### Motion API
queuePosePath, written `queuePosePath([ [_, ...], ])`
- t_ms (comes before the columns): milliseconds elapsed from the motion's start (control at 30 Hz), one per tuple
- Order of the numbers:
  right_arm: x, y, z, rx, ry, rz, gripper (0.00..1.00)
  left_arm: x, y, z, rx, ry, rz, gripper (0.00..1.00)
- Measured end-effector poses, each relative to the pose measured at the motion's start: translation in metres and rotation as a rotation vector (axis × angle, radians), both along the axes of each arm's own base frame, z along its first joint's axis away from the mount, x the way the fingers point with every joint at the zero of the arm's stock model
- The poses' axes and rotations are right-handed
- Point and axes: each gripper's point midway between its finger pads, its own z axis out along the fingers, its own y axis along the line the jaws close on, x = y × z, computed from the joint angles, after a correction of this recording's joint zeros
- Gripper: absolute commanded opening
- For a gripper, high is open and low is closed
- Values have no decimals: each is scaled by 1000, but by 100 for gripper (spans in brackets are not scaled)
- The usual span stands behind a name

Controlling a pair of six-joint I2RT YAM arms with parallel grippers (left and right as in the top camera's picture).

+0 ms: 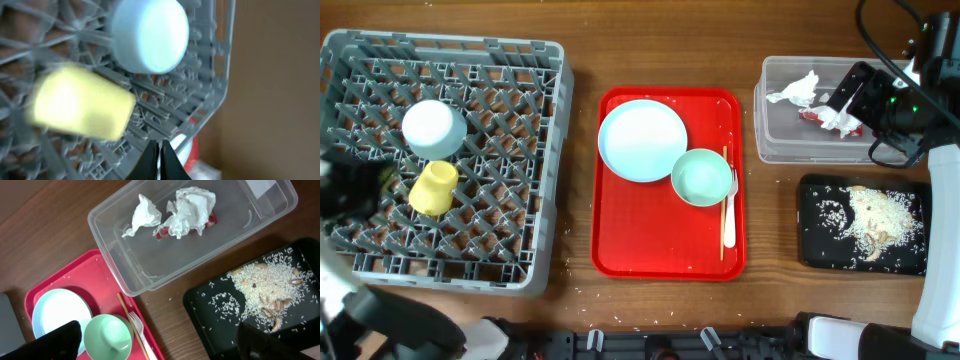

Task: Sort waste into correct bins and load items into the dishwasher rack
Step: 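Withdraw the left gripper from the rack toward the red tray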

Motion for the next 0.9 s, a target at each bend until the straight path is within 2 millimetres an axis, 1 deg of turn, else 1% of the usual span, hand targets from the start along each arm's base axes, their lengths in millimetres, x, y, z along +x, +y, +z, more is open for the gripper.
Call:
queuePosePath([
  [33, 0, 0, 0, 0, -1, 0, 100, 15, -21, -2, 48, 14, -84, 4],
  [100, 0, 0, 0, 0, 0, 0, 100, 34, -55, -15, 178, 89, -213, 4],
  [133, 0, 0, 0, 0, 0, 0, 100, 38, -65, -21, 243, 133, -251, 4],
  [167, 0, 0, 0, 0, 0, 0, 100, 38, -69, -27, 323, 194, -263, 4],
  [200, 0, 0, 0, 0, 0, 0, 100, 38, -69, -31, 370, 228, -262, 4],
  [267, 0, 0, 0, 0, 0, 0, 100, 34, -58, -35, 480, 310, -230, 4],
  [367, 0, 0, 0, 0, 0, 0, 100, 29, -46, -36, 531, 352, -197, 4],
  [467, 0, 0, 0, 0, 0, 0, 100, 26, -43, -44, 536, 388, -193, 4],
  [600, 0, 0, 0, 0, 0, 0, 100, 26, -42, -67, 507, 453, -215, 4],
  [733, 0, 0, 0, 0, 0, 0, 100, 22, -35, -70, 536, 489, -204, 4],
  [833, 0, 0, 0, 0, 0, 0, 100, 14, -24, -70, 541, 521, -164, 4],
  [900, 0, 0, 0, 0, 0, 0, 100, 6, -13, -68, 519, 538, -110, 4],
])
